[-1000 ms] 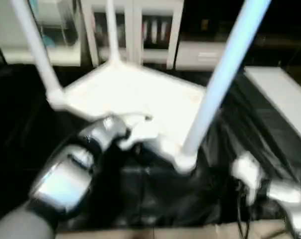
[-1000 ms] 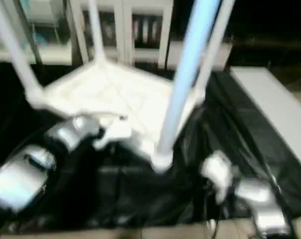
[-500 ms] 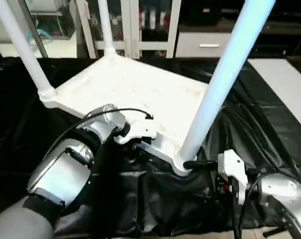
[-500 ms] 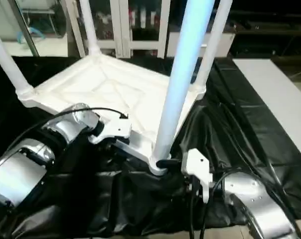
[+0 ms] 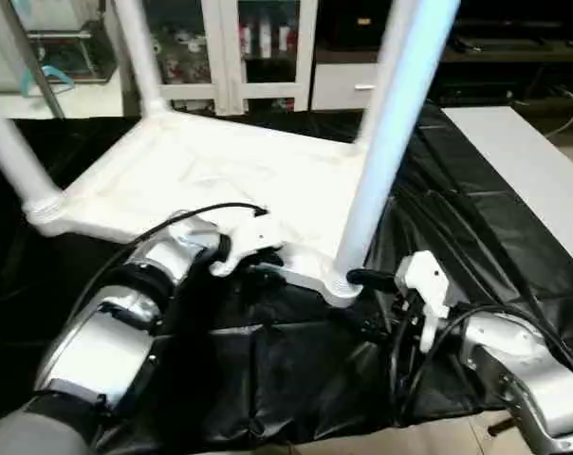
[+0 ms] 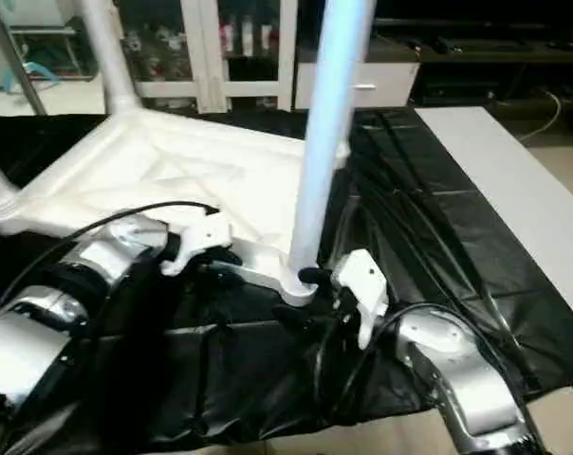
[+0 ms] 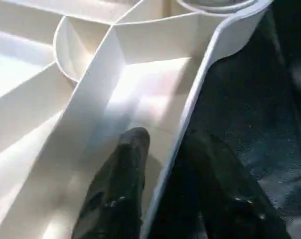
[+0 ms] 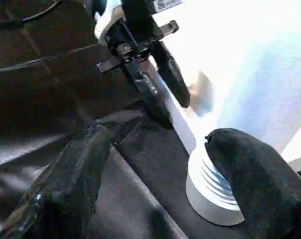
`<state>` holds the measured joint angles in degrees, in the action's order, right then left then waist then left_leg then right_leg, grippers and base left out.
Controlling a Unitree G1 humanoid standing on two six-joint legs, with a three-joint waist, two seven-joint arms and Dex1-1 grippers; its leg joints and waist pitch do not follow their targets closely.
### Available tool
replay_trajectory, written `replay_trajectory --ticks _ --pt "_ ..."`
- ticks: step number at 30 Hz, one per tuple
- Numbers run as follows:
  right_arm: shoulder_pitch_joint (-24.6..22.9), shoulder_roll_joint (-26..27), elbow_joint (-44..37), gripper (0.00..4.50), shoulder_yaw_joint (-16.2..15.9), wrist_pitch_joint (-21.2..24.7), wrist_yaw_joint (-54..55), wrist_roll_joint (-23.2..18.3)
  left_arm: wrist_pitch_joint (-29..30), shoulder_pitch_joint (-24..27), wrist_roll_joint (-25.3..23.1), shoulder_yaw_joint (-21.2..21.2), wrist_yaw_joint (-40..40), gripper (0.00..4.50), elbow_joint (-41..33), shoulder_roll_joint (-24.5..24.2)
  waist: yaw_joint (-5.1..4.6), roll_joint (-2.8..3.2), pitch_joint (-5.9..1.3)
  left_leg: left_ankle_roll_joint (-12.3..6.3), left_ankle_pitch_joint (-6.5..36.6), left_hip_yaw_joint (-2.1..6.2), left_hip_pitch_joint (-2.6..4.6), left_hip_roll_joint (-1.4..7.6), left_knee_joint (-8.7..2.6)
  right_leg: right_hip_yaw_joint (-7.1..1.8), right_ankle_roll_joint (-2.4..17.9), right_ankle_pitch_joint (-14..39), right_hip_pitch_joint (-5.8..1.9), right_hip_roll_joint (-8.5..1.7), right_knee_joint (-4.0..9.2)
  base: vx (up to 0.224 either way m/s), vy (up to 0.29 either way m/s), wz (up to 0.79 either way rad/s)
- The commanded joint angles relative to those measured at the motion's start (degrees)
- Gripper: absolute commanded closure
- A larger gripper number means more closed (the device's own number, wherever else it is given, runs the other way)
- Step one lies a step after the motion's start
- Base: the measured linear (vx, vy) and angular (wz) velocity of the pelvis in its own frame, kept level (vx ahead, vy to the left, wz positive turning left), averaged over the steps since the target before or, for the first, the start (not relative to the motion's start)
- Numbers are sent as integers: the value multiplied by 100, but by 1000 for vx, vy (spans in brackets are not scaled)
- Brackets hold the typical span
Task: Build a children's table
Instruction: Rotate table base
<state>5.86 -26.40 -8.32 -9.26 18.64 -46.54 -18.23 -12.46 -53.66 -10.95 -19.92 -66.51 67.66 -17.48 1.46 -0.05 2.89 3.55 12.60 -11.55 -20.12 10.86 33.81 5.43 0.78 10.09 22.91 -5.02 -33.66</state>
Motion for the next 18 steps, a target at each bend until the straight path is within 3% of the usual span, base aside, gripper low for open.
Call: replay_trajectory --ticks 1,4,8,13,18 --pt "150 -5 -15 74 -50 86 122 116 9 271 -93 -176 -521 326 45 -58 87 -12 -349 -473 739 181 -12 310 -401 -352 1584 507 -349 -477 322 0 0 0" --pt "127 -79 -16 74 -152 47 -7 173 5 299 -185 -217 -380 353 50 -86 95 16 -341 -451 778 170 16 323 -401 -358 1613 505 -335 -466 317 0 0 0" --pt "160 -83 98 74 -4 10 160 267 208 351 -214 -164 -163 382 -115 -77 128 35 -332 -359 891 165 32 326 -406 -372 1621 612 -332 -472 317 0 0 0" --pt "349 0 373 74 275 100 693 408 443 489 -249 -94 334 407 -382 -73 99 3 -331 -258 1016 170 26 307 -403 -374 1516 983 -329 -470 350 0 0 0" --pt "421 34 483 74 398 234 816 358 1054 695 -109 193 1079 427 -693 38 108 -17 -348 -313 830 153 25 299 -376 -375 1534 865 -330 -456 323 0 0 0"
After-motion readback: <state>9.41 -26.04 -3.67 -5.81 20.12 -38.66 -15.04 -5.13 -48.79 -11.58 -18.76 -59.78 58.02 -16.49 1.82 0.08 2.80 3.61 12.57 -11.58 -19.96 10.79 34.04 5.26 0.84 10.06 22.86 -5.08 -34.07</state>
